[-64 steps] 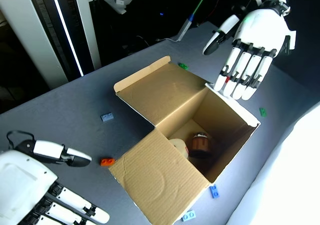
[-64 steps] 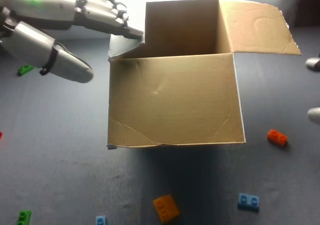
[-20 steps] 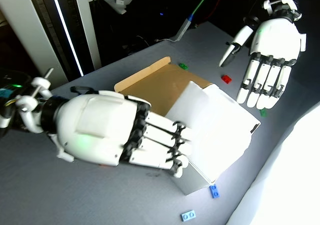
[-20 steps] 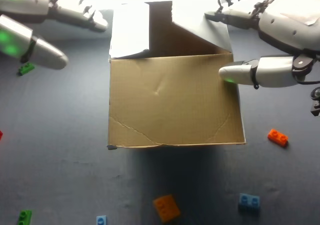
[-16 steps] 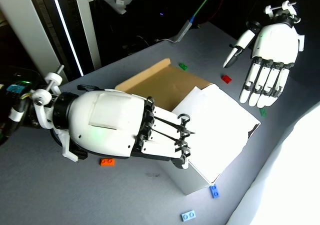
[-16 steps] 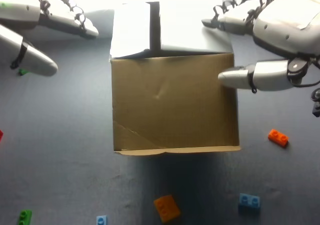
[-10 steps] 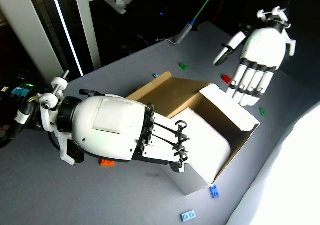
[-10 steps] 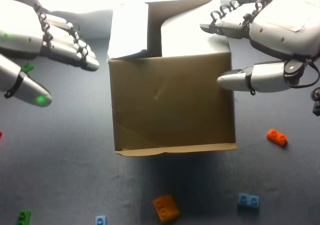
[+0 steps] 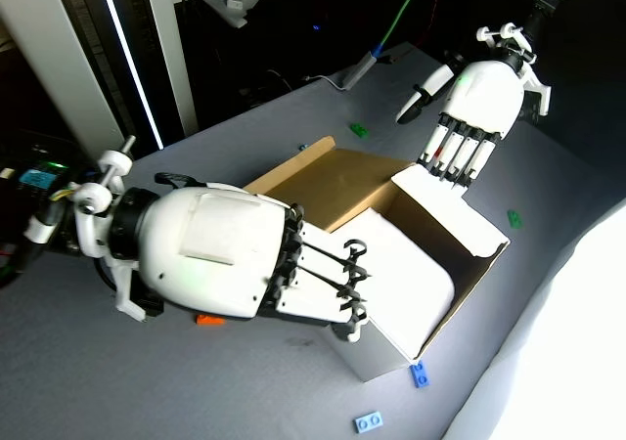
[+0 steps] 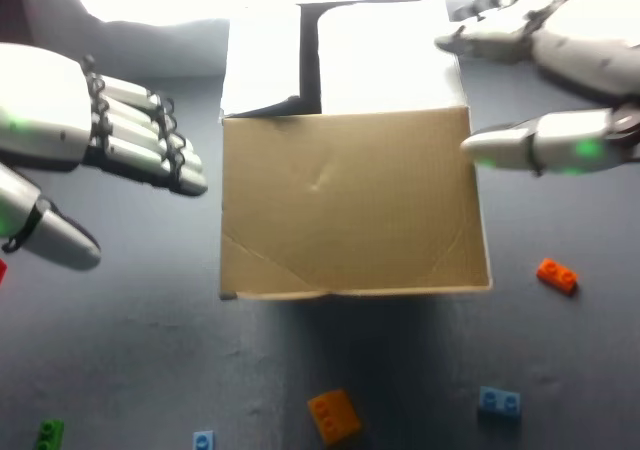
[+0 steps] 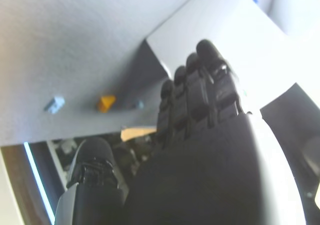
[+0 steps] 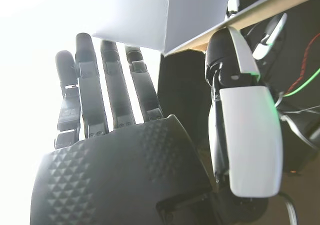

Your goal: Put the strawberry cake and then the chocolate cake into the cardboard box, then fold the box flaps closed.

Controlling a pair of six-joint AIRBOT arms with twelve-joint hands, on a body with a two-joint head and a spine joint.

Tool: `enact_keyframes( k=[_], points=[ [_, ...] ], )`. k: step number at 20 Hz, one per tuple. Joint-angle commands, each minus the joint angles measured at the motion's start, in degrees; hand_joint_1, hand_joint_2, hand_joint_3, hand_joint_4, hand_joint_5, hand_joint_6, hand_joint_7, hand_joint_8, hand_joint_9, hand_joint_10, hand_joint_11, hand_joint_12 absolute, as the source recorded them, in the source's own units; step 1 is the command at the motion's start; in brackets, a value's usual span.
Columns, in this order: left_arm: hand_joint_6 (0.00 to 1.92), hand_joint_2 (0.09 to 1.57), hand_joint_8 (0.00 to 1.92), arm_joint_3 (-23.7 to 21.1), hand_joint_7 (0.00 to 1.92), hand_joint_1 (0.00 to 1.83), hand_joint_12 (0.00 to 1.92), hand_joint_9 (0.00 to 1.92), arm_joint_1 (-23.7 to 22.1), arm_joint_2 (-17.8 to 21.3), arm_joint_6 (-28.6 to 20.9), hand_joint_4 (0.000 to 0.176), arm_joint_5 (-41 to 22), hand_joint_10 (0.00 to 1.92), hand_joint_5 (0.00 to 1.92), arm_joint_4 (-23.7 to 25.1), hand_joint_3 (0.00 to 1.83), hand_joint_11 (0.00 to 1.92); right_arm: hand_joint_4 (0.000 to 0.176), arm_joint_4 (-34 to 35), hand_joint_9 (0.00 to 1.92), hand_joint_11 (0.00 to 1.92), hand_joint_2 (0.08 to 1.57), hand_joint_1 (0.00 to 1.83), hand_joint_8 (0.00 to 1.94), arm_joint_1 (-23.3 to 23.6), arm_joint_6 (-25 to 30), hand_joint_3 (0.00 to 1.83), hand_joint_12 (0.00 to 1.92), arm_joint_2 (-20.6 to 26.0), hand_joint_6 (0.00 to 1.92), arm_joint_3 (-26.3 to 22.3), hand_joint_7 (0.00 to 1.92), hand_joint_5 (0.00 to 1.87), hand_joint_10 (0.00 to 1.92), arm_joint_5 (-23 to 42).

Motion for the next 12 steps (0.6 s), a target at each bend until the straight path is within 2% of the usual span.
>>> enact_keyframes(
  k=[1, 3, 4, 9, 12],
  points=[
    [0.01, 1.22, 0.00, -0.3, 0.19, 0.00, 0.75, 0.21, 0.1, 0.8, 0.6, 0.002, -2.2, 0.00, 0.15, -5.2, 0.00, 0.00, 0.000, 1.4, 0.44, 0.00, 1.14, 0.21, 0.00, 0.0, 1.0, 0.00, 1.05, 1.9, 0.00, -0.4, 0.38, 0.30, 0.00, 8.6],
    [0.01, 1.22, 0.00, -2.2, 0.21, 0.00, 0.78, 0.22, 1.1, 1.4, 1.3, 0.007, -2.7, 0.01, 0.16, -5.6, 0.00, 0.00, 0.000, 1.7, 0.45, 0.00, 1.13, 0.18, 0.00, -1.3, 3.2, 0.00, 1.07, 4.9, 0.00, -1.6, 0.38, 0.29, 0.00, 9.4],
    [0.01, 1.23, 0.00, -3.2, 0.20, 0.00, 0.79, 0.22, 1.5, 1.8, 1.5, 0.001, -3.0, 0.00, 0.16, -5.7, 0.00, 0.00, 0.000, 2.5, 0.44, 0.00, 1.13, 0.17, 0.00, -2.5, 3.3, 0.00, 1.07, 6.4, 0.00, -2.2, 0.38, 0.29, 0.00, 9.4],
    [0.00, 1.24, 0.00, -8.5, 0.20, 0.00, 0.76, 0.21, 3.3, 3.9, 2.9, 0.000, -5.0, 0.01, 0.17, -7.2, 0.00, 0.00, 0.000, 4.9, 0.44, 0.00, 1.14, 0.19, 0.00, -9.0, 6.3, 0.00, 1.06, 15.3, 0.00, -6.9, 0.39, 0.28, 0.00, 11.3],
    [0.00, 1.25, 0.00, -11.8, 0.20, 0.00, 0.75, 0.21, 4.0, 4.8, 3.1, 0.000, -5.1, 0.00, 0.18, -7.2, 0.00, 0.00, 0.000, 7.9, 0.45, 0.00, 1.15, 0.20, 0.00, -9.4, 5.8, 0.00, 1.08, 19.8, 0.00, -9.3, 0.40, 0.29, 0.00, 9.5]
  ],
)
